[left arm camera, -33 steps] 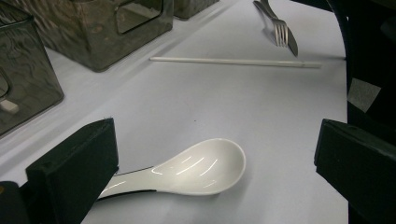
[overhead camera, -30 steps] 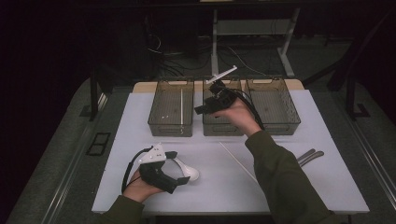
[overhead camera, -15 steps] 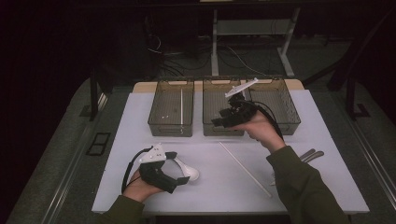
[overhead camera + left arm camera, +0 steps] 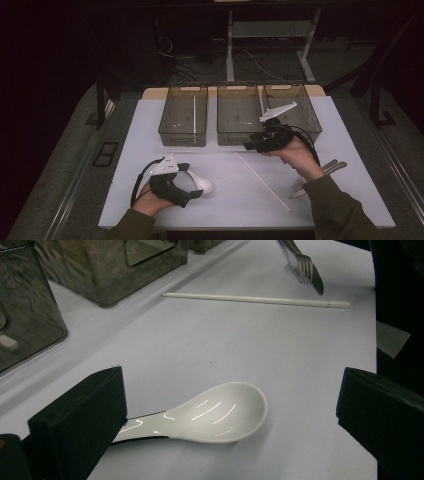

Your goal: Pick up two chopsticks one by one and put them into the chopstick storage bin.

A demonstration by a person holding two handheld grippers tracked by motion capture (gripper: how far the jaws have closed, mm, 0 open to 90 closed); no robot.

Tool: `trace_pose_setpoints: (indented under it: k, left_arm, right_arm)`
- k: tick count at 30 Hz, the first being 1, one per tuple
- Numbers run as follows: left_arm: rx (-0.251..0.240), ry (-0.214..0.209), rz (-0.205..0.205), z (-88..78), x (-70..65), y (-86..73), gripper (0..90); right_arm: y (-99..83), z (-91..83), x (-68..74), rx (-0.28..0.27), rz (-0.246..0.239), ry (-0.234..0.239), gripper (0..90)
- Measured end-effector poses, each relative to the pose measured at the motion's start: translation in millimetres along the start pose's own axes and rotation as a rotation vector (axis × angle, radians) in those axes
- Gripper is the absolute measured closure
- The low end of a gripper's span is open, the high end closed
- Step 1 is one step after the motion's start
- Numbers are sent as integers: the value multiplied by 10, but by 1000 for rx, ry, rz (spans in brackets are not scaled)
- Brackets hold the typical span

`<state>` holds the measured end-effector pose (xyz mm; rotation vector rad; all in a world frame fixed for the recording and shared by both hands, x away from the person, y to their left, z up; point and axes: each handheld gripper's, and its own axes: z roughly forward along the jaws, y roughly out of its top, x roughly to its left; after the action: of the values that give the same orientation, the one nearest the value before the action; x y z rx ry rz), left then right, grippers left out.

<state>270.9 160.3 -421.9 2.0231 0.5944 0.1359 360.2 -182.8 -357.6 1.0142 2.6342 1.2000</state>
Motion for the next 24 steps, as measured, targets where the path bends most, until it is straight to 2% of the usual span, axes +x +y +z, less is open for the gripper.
trace_pose_setpoints:
  k: [5,19,24]
  left_arm:
    - [3,3,-3,2,2,-2,0]
    - [-2,9,0,-12,7,-1,0]
    - [-1,9,2,-14,7,-2,0]
  right_arm:
    - [-193,-34,27,13,-20,-20,529]
    - [-685,-193,97,94,17,-53,645]
    - [-837,-195,132,124,32,-69,665]
